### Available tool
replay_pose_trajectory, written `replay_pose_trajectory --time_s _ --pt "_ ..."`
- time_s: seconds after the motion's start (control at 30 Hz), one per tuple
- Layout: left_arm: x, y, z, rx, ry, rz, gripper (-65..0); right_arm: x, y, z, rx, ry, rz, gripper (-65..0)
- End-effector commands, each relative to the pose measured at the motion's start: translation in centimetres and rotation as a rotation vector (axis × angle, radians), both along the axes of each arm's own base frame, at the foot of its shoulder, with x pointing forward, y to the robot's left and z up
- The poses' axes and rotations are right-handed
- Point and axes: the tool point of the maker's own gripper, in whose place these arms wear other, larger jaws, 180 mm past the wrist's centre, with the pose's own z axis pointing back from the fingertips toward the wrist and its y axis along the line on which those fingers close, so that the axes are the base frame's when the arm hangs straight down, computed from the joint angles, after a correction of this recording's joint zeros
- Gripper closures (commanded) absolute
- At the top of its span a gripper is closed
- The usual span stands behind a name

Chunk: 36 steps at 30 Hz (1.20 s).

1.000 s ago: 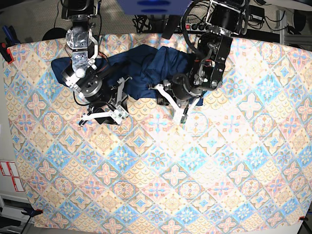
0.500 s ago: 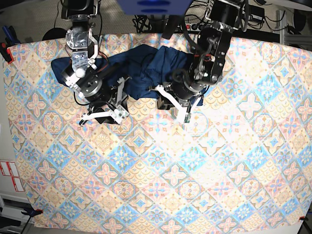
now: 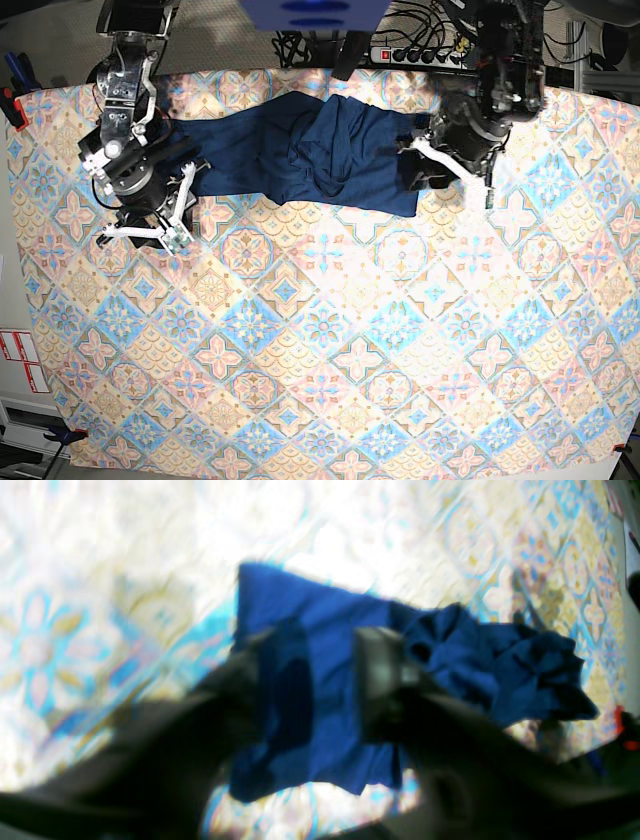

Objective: Fold the T-shirt properly
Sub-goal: 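Move both grippers to the two ends of the folded shirt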

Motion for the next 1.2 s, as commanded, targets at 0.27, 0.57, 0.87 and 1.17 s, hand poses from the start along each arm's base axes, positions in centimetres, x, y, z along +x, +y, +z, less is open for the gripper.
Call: replay_pose_trajectory --time_s 0.27,0.57,0.87,1.17 --pt "-0.7 3.1 -1.0 0.025 0.111 0.012 -44.3 -1.2 -6.7 0.3 0.032 0.039 -0.226 -19.6" --pt "-1.3 2.2 -4.9 -0.004 0.231 -0.016 -44.3 -3.9 -10.2 -3.5 -0.032 0.226 -0.307 -20.2" --pt "-1.6 0.1 -5.1 -0.014 0.24 -0.076 -44.3 -5.6 -10.2 -5.1 0.056 0.317 -0.309 -37.6" --pt "-1.6 0.1 -5.1 -0.015 0.24 -0.073 -44.3 -7.6 -10.4 -8.8 0.199 0.442 -0.349 -38.2"
